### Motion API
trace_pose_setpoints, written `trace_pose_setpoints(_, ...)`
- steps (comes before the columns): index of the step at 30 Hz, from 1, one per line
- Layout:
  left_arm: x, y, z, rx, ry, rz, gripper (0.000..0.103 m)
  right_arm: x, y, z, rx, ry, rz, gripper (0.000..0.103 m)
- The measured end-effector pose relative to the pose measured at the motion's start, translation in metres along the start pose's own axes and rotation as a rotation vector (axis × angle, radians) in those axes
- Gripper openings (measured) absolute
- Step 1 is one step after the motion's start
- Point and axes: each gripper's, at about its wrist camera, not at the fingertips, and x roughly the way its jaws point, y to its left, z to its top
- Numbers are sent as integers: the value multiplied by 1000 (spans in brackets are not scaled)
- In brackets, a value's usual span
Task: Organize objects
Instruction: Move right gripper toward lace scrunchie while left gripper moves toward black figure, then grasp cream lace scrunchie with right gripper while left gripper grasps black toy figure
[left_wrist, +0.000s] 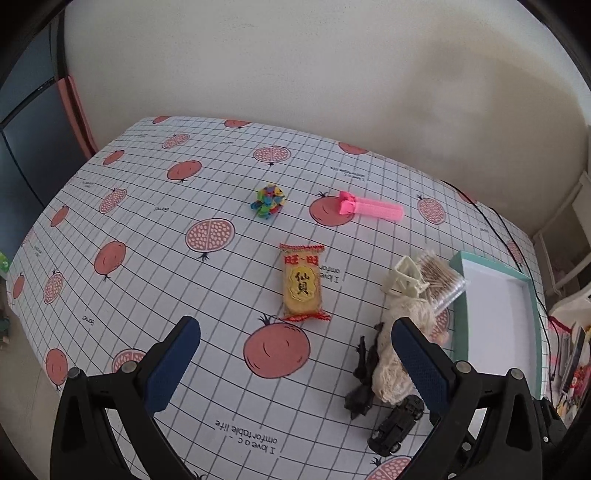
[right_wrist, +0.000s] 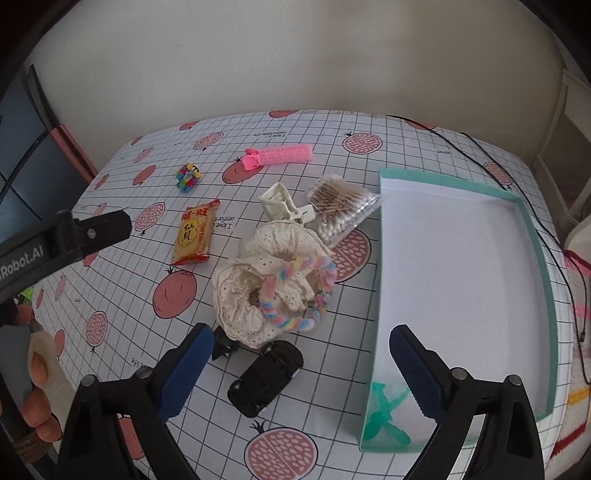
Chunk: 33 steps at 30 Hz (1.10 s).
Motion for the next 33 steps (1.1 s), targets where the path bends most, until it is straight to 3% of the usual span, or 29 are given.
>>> trace_pose_setpoints(6, 26, 18, 8, -58, 34, 43, 103, 30, 10, 16, -18, 26, 29, 96)
trace_pose_setpoints(10, 47, 36, 1, -124, 105, 43, 103, 43, 19, 18, -14, 46, 59, 96)
trace_pose_setpoints(14, 58, 43, -9, -141, 149, 65, 103, 58, 28, 17, -18, 66, 53, 96)
trace_pose_setpoints(17, 64, 50, -15, -184, 186, 33, 103, 65, 31, 17, -34, 68, 22, 96)
trace_pose_setpoints(21, 71, 52, -21, -206, 211, 36, 103, 70, 23, 18, -31, 69, -21, 87)
trace_pose_setpoints(33, 80, 0, -36, -77, 273, -45, 103, 66, -16, 19, 88, 64, 30, 44)
